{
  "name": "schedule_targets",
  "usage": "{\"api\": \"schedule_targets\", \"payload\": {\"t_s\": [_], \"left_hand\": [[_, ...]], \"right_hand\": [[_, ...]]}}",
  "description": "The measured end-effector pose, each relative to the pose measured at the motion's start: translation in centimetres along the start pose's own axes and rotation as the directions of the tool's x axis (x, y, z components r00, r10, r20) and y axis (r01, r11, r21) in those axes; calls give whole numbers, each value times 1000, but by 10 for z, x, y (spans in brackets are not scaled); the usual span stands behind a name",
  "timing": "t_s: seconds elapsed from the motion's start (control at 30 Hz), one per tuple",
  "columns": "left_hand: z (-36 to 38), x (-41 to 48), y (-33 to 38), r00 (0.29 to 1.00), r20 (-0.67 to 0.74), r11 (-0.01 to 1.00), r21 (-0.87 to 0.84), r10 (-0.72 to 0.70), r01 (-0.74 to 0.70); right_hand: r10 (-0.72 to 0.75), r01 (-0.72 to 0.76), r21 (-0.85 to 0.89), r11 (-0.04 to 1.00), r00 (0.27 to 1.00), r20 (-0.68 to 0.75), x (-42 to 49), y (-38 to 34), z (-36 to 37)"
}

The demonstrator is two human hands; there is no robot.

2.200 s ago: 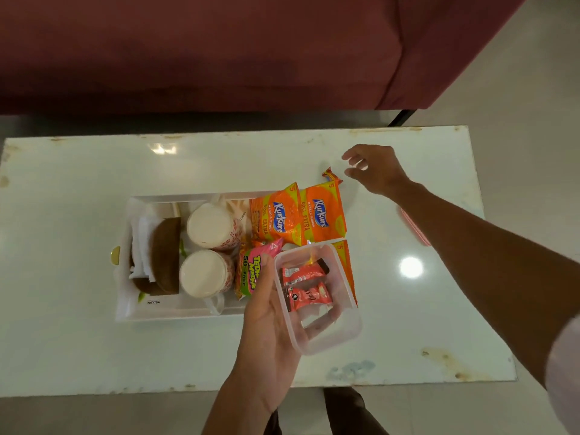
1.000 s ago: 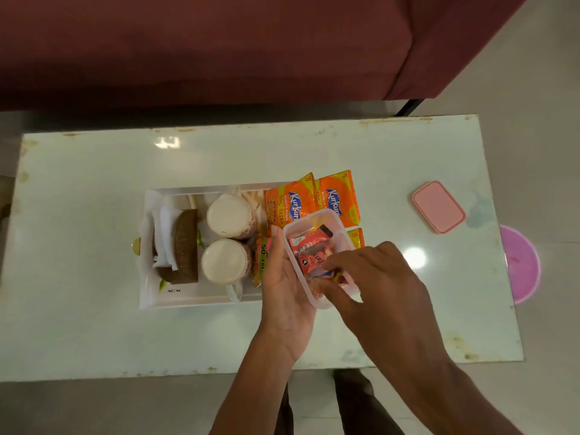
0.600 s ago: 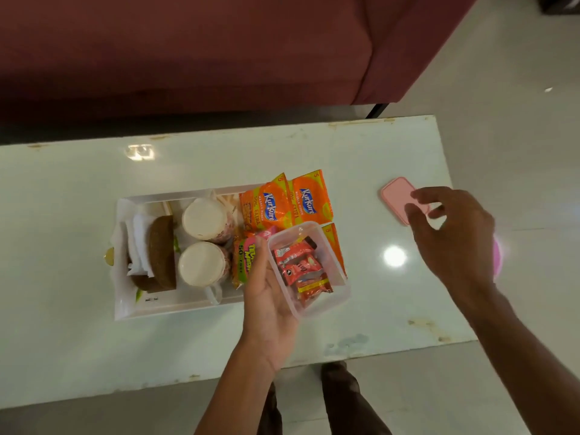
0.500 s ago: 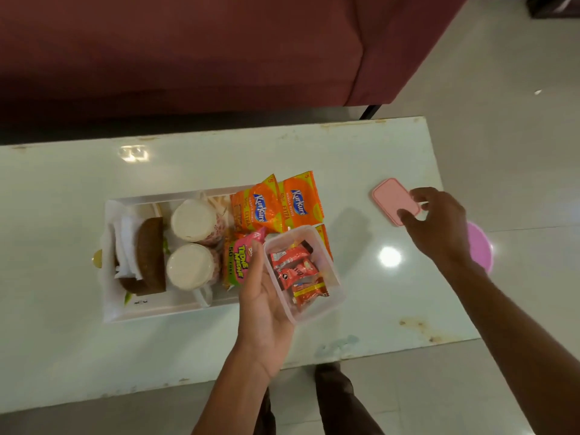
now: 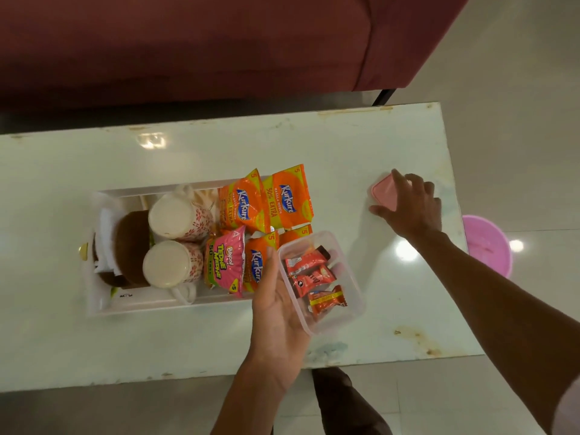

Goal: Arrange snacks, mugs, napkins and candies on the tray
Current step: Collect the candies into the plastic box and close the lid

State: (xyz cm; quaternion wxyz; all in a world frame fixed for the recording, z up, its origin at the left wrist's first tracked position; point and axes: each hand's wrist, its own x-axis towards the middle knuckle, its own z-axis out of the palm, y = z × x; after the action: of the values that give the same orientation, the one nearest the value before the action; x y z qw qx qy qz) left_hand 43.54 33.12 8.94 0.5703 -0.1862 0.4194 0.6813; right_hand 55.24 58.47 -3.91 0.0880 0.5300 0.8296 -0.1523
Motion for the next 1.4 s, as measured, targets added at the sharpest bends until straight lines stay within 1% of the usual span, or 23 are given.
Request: {"api": "schedule_targets", "payload": {"t_s": [0.07,0.1,0.13,0.17,0.2,0.23,0.27,0.3,0.33,0.37,0.4,0.47,0.5,0.63,0.77,0.83,1.0,1.07,1.17,1.23,1.3,1.33,1.4], "left_hand": [[4,5,-3,999,-29,1000,-3,14,-14],[6,7,-3,999,-39,1000,0,24,-24],[8,8,-4,999,-39,999,1,32,-32],[9,9,-5,999,-33,999,-4,37,-37],[10,10,-6,999,-23,999,-8,40,-41],[10,10,-7,999,-12,999,-10,44,-44],[12,11,-7,999,-5,999,-12,49,-49],[13,11,-6,999,2,999,-16,50,-49],[16,12,-6,999,1,999,-20,49,-49],[18,12,-5,999,-8,998,-24,51,-52],[20,12,-4,998,-24,998,-23,61,-61],[24,11,-2,994,-56,996,0,92,-93],[26,11,-1,993,-69,995,14,99,-99],[26,7,2,993,-86,997,33,77,-74],[25,2,6,995,-81,998,1,62,-62],[22,-1,8,995,-76,998,2,63,-63],[14,-5,14,993,-87,996,35,80,-77],[13,-6,19,992,-94,996,28,84,-81],[6,-9,25,992,-71,995,-7,102,-103],[1,-12,28,989,-55,990,-2,140,-140],[-3,-13,30,985,-42,986,24,164,-163],[-5,-14,31,983,-46,984,30,175,-174],[-10,-17,33,977,-51,978,20,207,-207]], "right_hand": [[-17,17,25,1000,1000,-18,-1,-2,-7],[-14,17,80,997,999,-38,-4,-5,-12],[7,6,178,984,997,-75,-10,-9,-20],[48,-6,319,948,991,-125,-17,-15,-30],[105,-10,487,873,980,-170,-28,-23,-42],[167,-1,651,759,967,-193,-42,-32,-55],[216,11,781,624,958,-187,-60,-41,-68],[246,21,872,490,956,-161,-80,-50,-80],[256,29,928,372,957,-132,-101,-59,-90],[257,34,960,279,960,-109,-122,-67,-98],[250,39,976,212,964,-93,-141,-75,-104],[228,36,989,145,971,-69,-172,-88,-109],[218,32,989,148,974,-64,-183,-94,-107],[189,40,973,228,978,-84,-206,-106,-94],[165,85,923,376,974,-157,-212,-113,-85],[148,94,897,432,974,-173,-214,-116,-82],[96,100,851,515,980,-173,-224,-123,-74],[79,112,839,532,980,-181,-227,-125,-71],[44,140,790,597,978,-206,-230,-130,-69],[23,148,785,601,979,-201,-230,-136,-70],[-4,126,805,580,988,-152,-229,-142,-69],[-6,85,833,547,995,-97,-227,-144,-69],[35,-73,914,400,997,65,-225,-149,-73]]}}
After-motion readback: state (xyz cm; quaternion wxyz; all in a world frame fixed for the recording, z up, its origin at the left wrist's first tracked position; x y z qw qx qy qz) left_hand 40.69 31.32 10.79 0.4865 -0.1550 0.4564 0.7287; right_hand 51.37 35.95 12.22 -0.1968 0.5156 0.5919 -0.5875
